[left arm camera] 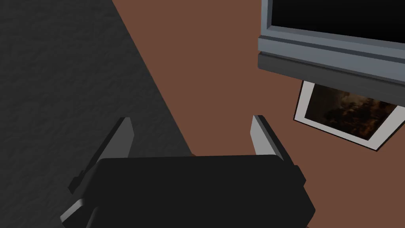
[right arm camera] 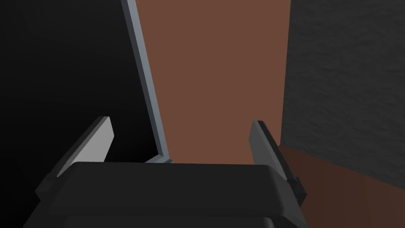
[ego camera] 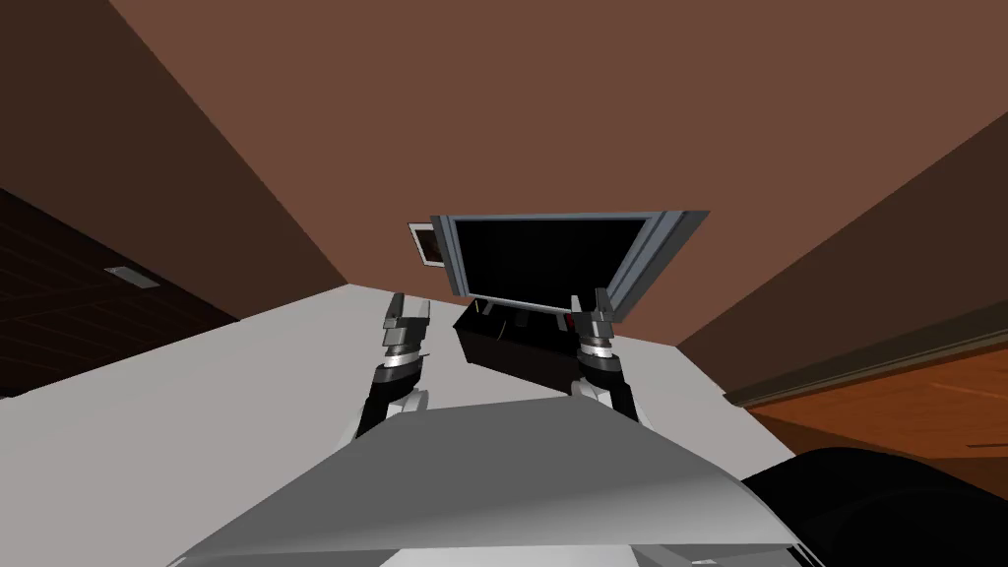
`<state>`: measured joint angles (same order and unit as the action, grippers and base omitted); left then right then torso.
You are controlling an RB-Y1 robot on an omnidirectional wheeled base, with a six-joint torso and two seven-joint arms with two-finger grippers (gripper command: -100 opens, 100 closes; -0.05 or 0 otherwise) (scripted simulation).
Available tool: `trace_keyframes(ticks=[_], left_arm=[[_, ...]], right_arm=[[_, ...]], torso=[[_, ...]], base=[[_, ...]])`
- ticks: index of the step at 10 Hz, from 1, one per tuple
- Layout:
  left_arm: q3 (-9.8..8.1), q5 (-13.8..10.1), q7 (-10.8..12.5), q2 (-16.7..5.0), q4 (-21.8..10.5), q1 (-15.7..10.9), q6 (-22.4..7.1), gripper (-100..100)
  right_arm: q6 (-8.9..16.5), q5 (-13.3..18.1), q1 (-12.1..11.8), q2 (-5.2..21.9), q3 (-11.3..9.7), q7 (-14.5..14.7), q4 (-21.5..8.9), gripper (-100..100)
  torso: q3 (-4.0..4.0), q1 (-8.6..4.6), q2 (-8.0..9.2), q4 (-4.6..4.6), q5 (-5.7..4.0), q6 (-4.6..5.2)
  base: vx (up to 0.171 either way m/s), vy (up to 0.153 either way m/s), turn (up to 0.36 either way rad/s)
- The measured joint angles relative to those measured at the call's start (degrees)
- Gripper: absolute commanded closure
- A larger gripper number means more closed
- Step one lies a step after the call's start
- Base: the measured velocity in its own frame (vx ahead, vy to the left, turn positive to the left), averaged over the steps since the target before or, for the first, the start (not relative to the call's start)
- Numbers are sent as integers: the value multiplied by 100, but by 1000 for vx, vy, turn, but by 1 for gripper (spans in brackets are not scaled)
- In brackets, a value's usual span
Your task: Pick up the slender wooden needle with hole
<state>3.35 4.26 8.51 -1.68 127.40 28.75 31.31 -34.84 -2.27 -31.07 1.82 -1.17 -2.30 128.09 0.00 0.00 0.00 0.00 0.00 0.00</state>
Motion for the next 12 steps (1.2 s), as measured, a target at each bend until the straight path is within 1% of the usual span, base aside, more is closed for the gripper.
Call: trace_keyframes(ticks=[1, 3, 4, 5, 6, 7, 9, 10, 11, 12], left_arm=[[-8, 112, -21, -124, -78, -75, -9, -100], [79, 449, -140, -325, -265, -140, 53, -100], [86, 620, -201, -438, -371, -273, 10, -100], [117, 736, -246, -472, -413, -279, 8, -100], [139, 901, -295, -552, -486, -305, 29, -100], [186, 1091, -383, -632, -631, -412, 30, -100], [202, 1390, -484, -768, -828, -501, 74, -100], [226, 1533, -537, -797, -893, -541, 85, -100], [247, 1700, -600, -879, -998, -607, 84, -100], [265, 1847, -641, -923, -1037, -642, 67, -100]], right_arm=[[0, 0, 1, 0, 0, 0, 0, 0], [0, 0, 1, 1, 1, 0, 0, 0], [0, 0, 1, 1, 1, 0, 0, 0], [0, 0, 0, 1, 1, 0, 0, 0], [0, 0, 1, 1, 0, 0, 0, 0], [0, 0, 1, 1, 0, 0, 0, 0], [0, 0, 1, 1, 0, 0, 0, 0], [0, 0, 0, 1, 1, 0, 0, 0], [0, 0, 1, 1, 0, 0, 0, 0], [0, 0, 0, 1, 1, 0, 0, 0]], torso=[[2, 15, 5, 1, 3, 3], [7, 35, 12, 3, 8, 1], [8, 44, 14, 3, 9, 2], [7, 34, 12, 3, 8, -1], [5, 27, 8, 2, 6, 2], [6, 32, 11, 2, 7, 3], [5, 29, 8, 2, 7, 2], [3, 26, 5, 1, 6, -1], [4, 23, 7, 1, 5, 2], [3, 21, 5, 1, 5, -2]], base=[[-33, 85, -169], [-39, 102, -157], [-34, 81, -64], [-20, 58, -143], [-40, 82, -238], [-38, 65, -95], [-23, 65, -133], [-30, 51, -218], [-25, 49, -101], [-30, 63, -214]])
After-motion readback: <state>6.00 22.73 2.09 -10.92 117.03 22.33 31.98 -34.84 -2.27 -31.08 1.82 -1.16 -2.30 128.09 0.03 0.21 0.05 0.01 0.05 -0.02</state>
